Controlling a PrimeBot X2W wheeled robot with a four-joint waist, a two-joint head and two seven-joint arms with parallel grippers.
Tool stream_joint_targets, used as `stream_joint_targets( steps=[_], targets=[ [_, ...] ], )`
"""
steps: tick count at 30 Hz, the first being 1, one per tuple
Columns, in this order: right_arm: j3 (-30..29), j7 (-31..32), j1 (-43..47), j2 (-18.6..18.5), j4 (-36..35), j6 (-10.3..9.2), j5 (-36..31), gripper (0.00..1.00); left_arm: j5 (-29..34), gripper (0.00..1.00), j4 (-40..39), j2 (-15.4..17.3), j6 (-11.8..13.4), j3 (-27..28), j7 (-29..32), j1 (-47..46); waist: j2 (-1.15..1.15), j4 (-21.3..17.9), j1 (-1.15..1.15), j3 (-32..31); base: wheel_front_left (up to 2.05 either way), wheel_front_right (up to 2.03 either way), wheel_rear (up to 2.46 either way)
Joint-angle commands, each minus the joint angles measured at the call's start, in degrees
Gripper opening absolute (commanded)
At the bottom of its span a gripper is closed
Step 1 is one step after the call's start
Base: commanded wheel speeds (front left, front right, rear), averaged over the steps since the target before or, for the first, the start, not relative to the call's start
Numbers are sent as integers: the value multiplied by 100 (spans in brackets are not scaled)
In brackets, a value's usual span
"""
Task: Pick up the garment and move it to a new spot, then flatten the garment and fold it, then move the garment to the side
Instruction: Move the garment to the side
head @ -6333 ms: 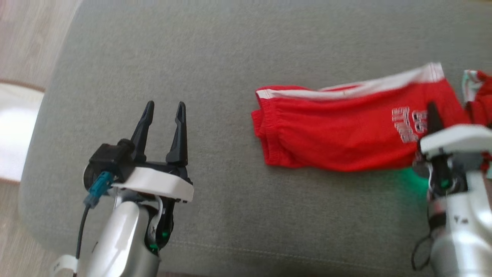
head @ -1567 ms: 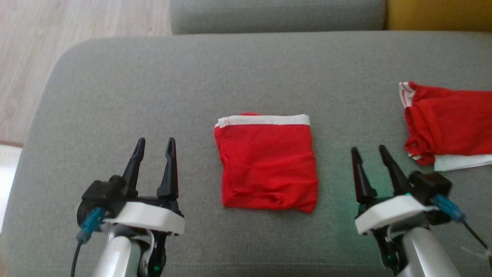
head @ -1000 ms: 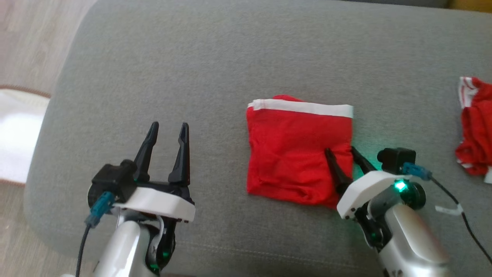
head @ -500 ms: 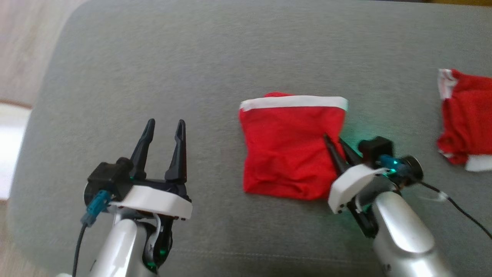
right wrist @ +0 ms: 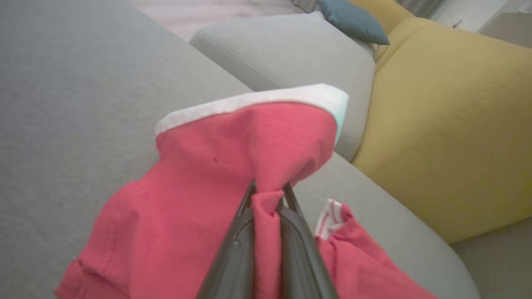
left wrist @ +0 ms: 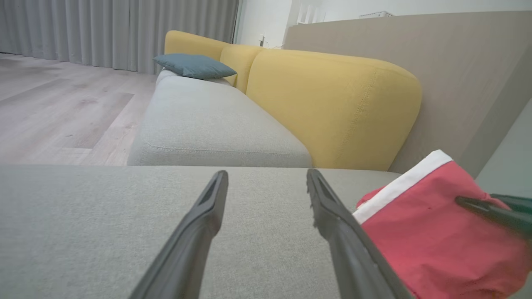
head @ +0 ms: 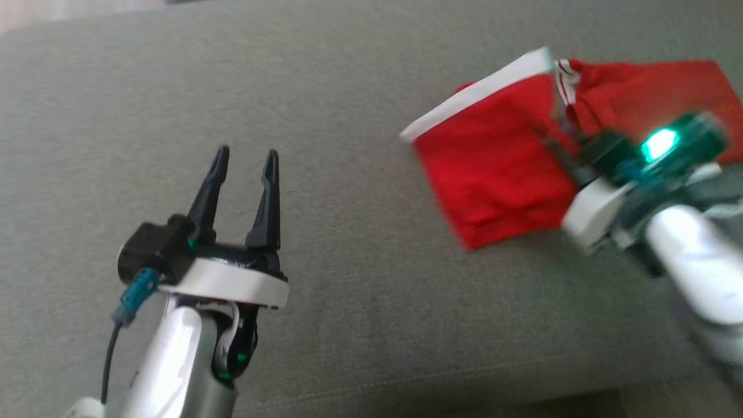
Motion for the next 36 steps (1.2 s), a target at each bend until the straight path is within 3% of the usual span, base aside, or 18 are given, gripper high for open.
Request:
stream_joint_targets(
  steps=[1,2,6,12,15,24,32,33,34,35,36],
  targets=[
    [69,94,-230,-306,-267,37,199,0,49,100,-207,43,-39,176,-33,-261,0,-215,0,247,0,0,0],
    [126,241,-411,-765,-390,37,458,0,82,100,-196,43,-76,188,-33,-338,0,-290,0,381,0,0,0],
    [62,406,-723,-1552,-381,37,756,0,131,100,-176,43,-149,191,-33,-504,0,-334,0,635,0,0,0],
    [-234,772,-777,-2195,-125,37,915,0,130,100,-141,43,-220,205,-33,-678,0,-245,0,856,0,0,0],
    [-516,1182,-711,-2277,-4,37,909,0,137,100,-128,43,-251,237,-33,-722,0,-188,0,957,0,0,0],
    [-1210,1643,-509,-2143,111,37,649,0,141,100,-133,43,-284,269,-33,-787,0,-78,0,1117,0,0,0],
    [-1837,1743,-256,-1851,-30,37,498,0,165,100,-129,43,-306,322,-33,-776,0,-48,0,1158,0,0,0],
    [-1910,1736,-234,-1799,-53,37,490,17,167,100,-128,43,-307,328,-33,-774,0,-50,0,1157,0,0,0],
    [-1979,1737,-211,-1741,-71,37,484,45,169,100,-125,43,-309,334,-33,-773,0,-53,0,1153,0,0,0],
    [-2040,1739,-190,-1682,-95,37,481,94,170,100,-121,43,-310,342,-33,-769,0,-59,0,1145,0,0,0],
    [-2094,1735,-178,-1638,-126,37,449,100,173,100,-113,43,-311,351,-33,-766,0,-64,0,1136,0,0,0]
  ],
)
